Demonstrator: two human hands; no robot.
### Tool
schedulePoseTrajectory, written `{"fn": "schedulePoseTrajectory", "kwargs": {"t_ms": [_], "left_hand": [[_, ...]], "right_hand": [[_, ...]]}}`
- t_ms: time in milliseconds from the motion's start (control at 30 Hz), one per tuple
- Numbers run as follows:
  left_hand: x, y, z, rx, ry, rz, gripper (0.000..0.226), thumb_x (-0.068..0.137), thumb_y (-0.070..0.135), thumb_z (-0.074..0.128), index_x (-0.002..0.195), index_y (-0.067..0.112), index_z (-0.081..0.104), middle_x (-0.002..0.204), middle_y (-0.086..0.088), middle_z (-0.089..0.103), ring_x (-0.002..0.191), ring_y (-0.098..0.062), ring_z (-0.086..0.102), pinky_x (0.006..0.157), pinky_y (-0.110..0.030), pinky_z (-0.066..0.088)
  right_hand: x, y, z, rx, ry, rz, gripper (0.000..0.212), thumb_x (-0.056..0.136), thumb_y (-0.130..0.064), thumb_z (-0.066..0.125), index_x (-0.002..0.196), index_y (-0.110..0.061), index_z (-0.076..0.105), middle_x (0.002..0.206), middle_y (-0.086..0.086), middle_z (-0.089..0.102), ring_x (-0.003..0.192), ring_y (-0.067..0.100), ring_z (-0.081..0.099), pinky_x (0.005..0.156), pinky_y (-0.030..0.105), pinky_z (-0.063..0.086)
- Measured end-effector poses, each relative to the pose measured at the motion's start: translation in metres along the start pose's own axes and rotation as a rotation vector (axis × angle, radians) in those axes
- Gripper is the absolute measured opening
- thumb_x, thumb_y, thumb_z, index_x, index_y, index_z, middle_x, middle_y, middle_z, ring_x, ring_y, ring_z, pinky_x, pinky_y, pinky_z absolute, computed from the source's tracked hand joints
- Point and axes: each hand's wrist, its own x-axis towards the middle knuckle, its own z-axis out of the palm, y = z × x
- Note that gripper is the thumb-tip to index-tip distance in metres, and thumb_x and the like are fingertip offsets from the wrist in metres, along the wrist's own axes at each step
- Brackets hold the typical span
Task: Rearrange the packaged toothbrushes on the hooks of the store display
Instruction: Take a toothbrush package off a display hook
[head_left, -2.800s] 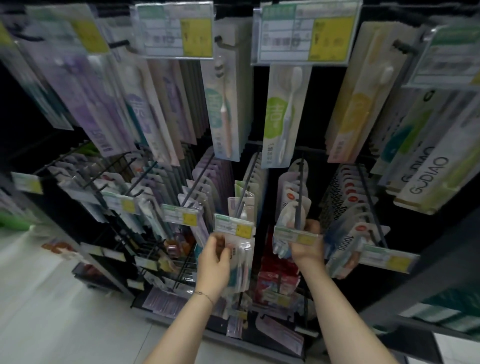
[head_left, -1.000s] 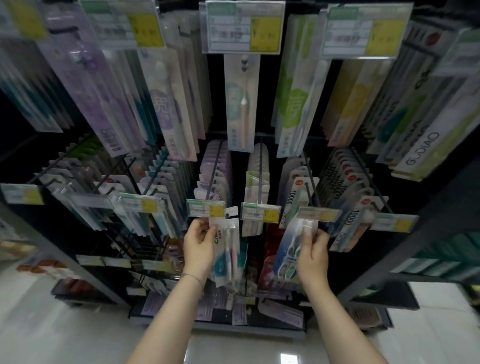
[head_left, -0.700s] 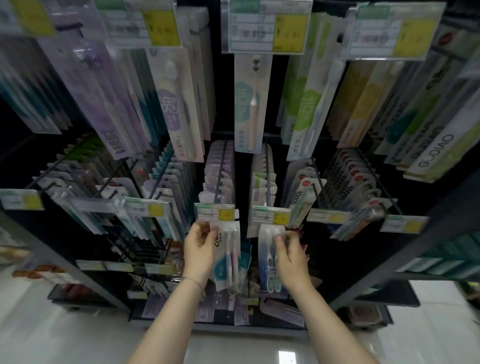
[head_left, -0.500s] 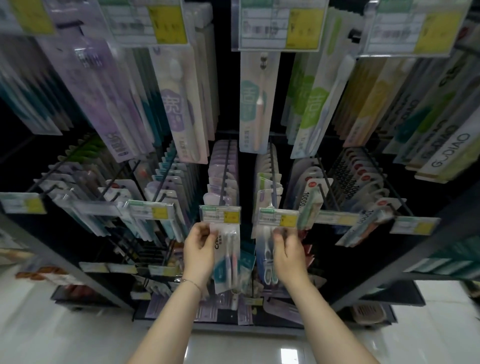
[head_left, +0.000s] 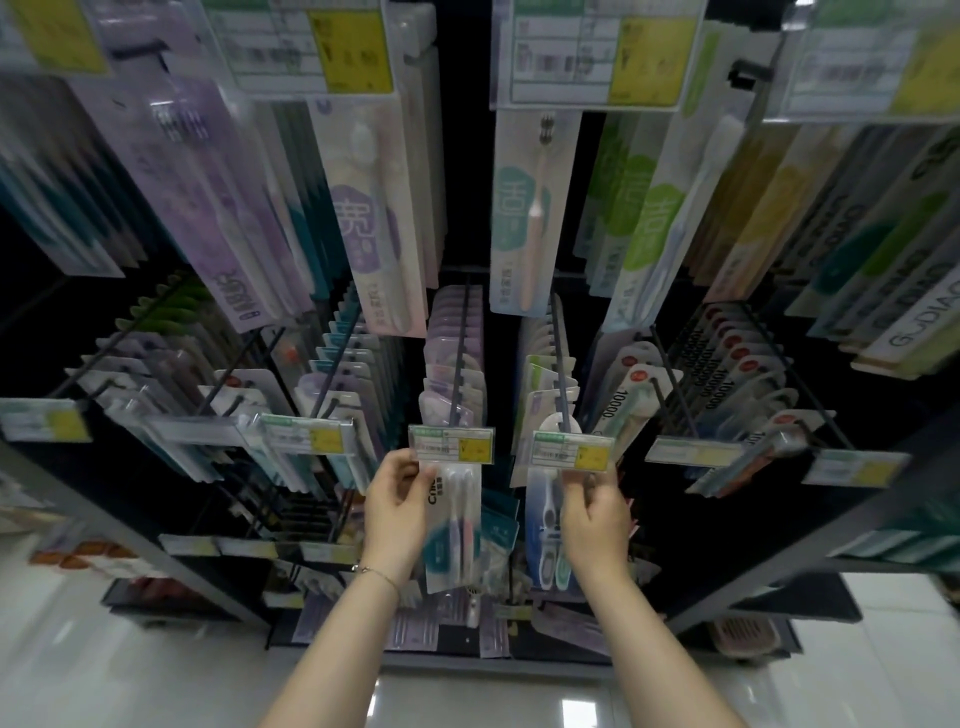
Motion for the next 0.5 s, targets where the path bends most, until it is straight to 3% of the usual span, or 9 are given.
{"fn": "schedulePoseTrajectory", "kwargs": {"t_ms": [133,233,367,500], "left_hand": [[-0.001,0.002,0.003,-0.014,-0.03,0.0,0.008,0.097,0.015,0.062,0.101,0.021,0.063,0.101,0.002,0.07,0.097,-0.006,0.065,0.091,-0.025,0.049],[-0.003,0.004,0.002,-0.028,-0.039,0.005,0.006,0.096,0.015,0.063,0.1,0.02,0.064,0.099,0.004,0.071,0.095,-0.002,0.065,0.089,-0.022,0.049],[-0.005,0.004,-0.006,-0.035,-0.035,0.022,0.008,0.096,0.012,0.063,0.1,0.019,0.065,0.1,0.003,0.072,0.097,-0.007,0.066,0.09,-0.023,0.05],[-0.008,0.007,-0.013,-0.058,-0.013,0.029,0.009,0.096,0.011,0.062,0.097,0.02,0.065,0.098,0.004,0.072,0.094,-0.005,0.067,0.087,-0.02,0.052]], "right_hand": [[0.015,0.009,0.006,0.005,-0.013,0.058,0.021,0.098,-0.027,0.05,0.116,-0.019,0.059,0.092,-0.001,0.064,0.084,0.019,0.058,0.072,0.027,0.039],[0.026,0.003,0.012,0.048,-0.064,0.07,0.015,0.091,-0.022,0.046,0.096,-0.016,0.058,0.077,-0.007,0.054,0.069,0.011,0.051,0.059,0.021,0.038],[0.036,-0.005,0.02,0.178,-0.06,0.136,0.036,0.091,0.006,0.047,0.1,-0.026,0.059,0.091,-0.013,0.061,0.081,0.006,0.056,0.064,0.013,0.037],[0.033,-0.007,0.019,0.153,-0.052,0.127,0.028,0.093,0.005,0.046,0.102,-0.017,0.062,0.09,-0.013,0.06,0.078,-0.004,0.052,0.06,0.001,0.037]]}}
